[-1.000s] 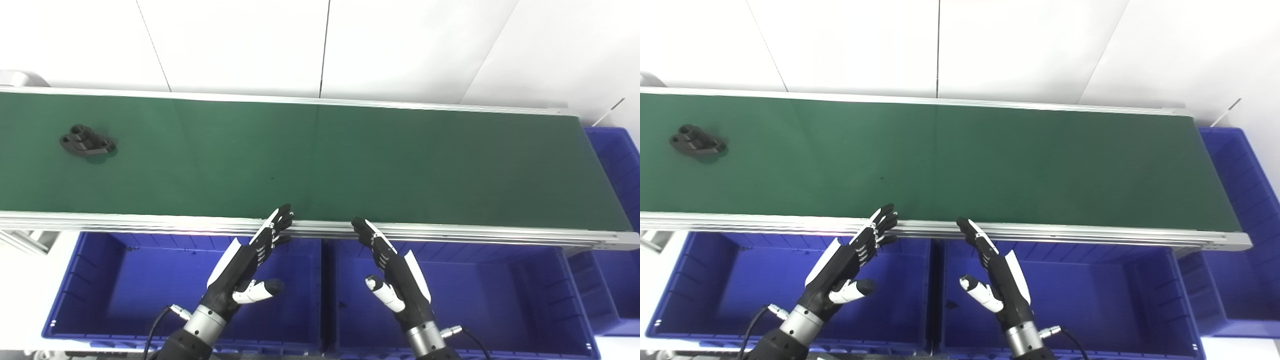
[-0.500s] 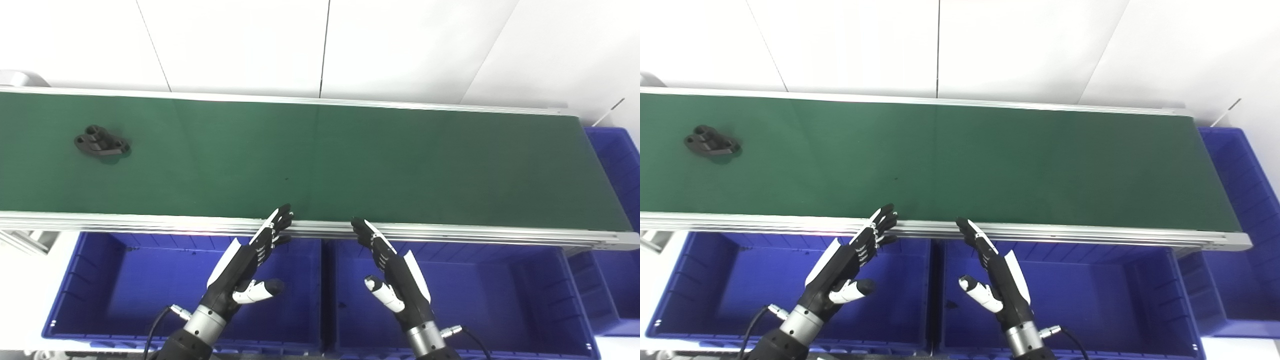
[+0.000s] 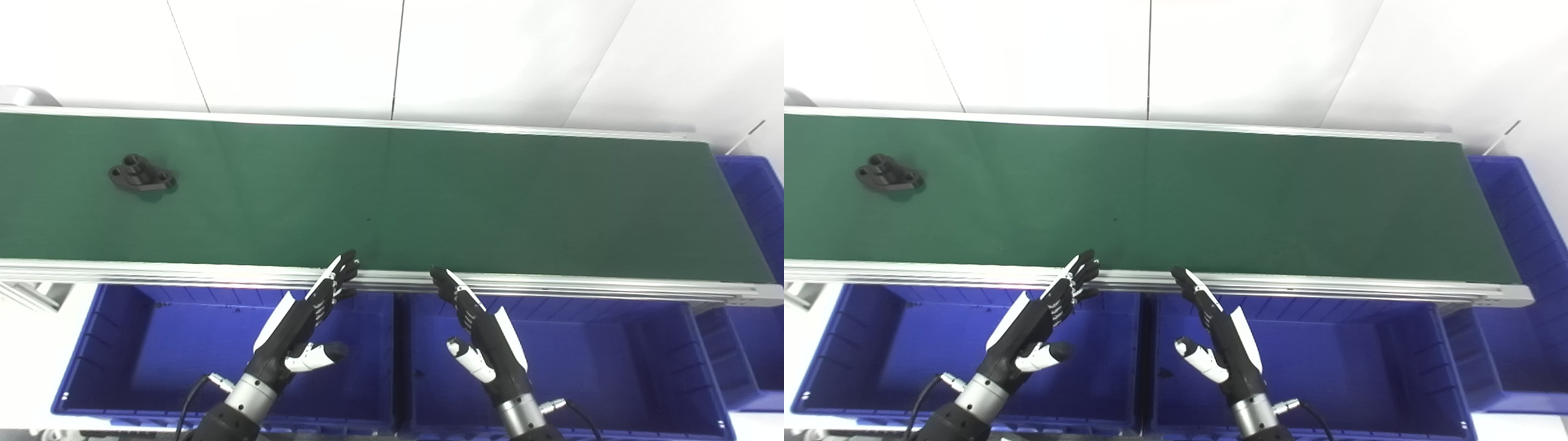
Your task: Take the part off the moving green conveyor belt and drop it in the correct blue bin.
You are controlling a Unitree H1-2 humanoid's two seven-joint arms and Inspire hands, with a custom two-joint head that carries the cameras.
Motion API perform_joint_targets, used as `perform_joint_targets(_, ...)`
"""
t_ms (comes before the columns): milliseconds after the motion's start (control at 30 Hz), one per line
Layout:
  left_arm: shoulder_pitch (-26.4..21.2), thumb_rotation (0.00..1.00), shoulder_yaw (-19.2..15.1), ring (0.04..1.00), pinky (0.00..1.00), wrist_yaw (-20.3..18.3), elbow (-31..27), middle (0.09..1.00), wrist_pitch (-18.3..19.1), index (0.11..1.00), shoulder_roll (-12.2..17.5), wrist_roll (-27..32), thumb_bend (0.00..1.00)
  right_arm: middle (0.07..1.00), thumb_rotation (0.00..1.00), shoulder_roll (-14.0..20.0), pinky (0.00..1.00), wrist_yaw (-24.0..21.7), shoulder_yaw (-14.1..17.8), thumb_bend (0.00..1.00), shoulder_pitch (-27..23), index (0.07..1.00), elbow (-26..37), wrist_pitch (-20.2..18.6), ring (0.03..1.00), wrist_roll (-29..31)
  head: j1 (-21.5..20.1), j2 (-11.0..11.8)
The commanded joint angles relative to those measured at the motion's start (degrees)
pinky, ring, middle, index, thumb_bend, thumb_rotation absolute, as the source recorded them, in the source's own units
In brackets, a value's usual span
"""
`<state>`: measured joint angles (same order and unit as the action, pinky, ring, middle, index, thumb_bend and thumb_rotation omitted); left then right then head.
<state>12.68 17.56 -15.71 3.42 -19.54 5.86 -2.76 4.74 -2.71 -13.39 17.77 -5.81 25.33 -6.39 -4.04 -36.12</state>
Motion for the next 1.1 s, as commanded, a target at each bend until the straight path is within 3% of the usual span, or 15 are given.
perform_joint_targets(0,-0.65,0.78,0.07,0.971,0.90,0.10,-0.23,0.972,-2.72,1.000,-0.44,0.36,0.91,0.922,0.89,0.12,0.92,0.20,-0.01,0.88,-0.18,0.906,0.72,1.54,0.932,0.57,0.53,0.44)
perform_joint_targets(1067,-0.62,0.79,0.19,0.974,0.90,-0.03,0.23,0.978,-3.18,1.000,-0.70,0.22,0.92,0.917,0.88,0.65,0.92,0.37,-0.26,0.89,0.13,0.905,0.58,1.54,0.925,0.72,0.04,0.74)
